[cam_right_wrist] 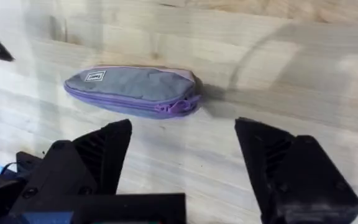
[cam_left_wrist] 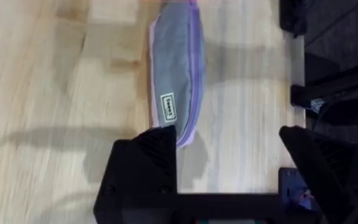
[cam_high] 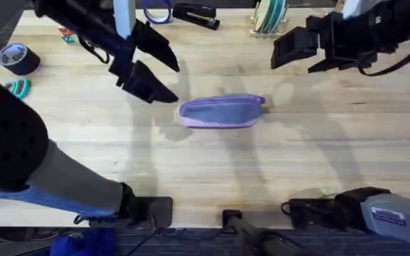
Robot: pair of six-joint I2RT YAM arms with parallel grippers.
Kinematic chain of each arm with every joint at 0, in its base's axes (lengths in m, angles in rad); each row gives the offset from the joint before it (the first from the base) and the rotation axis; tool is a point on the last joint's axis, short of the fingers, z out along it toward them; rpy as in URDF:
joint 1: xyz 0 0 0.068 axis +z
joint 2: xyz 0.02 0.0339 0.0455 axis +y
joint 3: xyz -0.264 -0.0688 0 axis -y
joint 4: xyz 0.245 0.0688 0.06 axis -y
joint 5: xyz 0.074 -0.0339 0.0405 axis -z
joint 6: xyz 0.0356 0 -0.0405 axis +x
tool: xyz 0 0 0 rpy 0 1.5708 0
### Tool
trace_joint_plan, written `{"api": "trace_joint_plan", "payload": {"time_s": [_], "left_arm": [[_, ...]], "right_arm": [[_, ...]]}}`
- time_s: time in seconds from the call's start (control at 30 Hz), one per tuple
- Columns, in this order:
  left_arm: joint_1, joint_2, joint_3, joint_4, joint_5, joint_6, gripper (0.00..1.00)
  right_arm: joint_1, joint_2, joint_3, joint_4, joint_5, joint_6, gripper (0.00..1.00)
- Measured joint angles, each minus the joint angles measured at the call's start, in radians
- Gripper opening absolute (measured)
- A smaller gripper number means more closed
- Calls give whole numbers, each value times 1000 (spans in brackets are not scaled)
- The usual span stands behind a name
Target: Unzip the bag, pick up the pens from the table one at a time and place them inside, then zip the bag closed.
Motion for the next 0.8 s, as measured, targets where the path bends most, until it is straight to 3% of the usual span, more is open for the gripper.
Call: {"api": "trace_joint_plan", "payload": {"time_s": [0.17,0.3,0.63,0.8], "left_arm": [[0,-32,67,0,-71,-155,997],[-13,-105,116,0,-156,-321,996],[-110,-235,143,13,-391,-774,996],[-139,-235,143,16,-454,-912,995]], "right_arm": [[0,0,0,7,20,-8,996],[0,0,0,18,26,-9,996],[0,0,0,17,27,-9,996],[0,0,0,17,27,-9,996]]}}
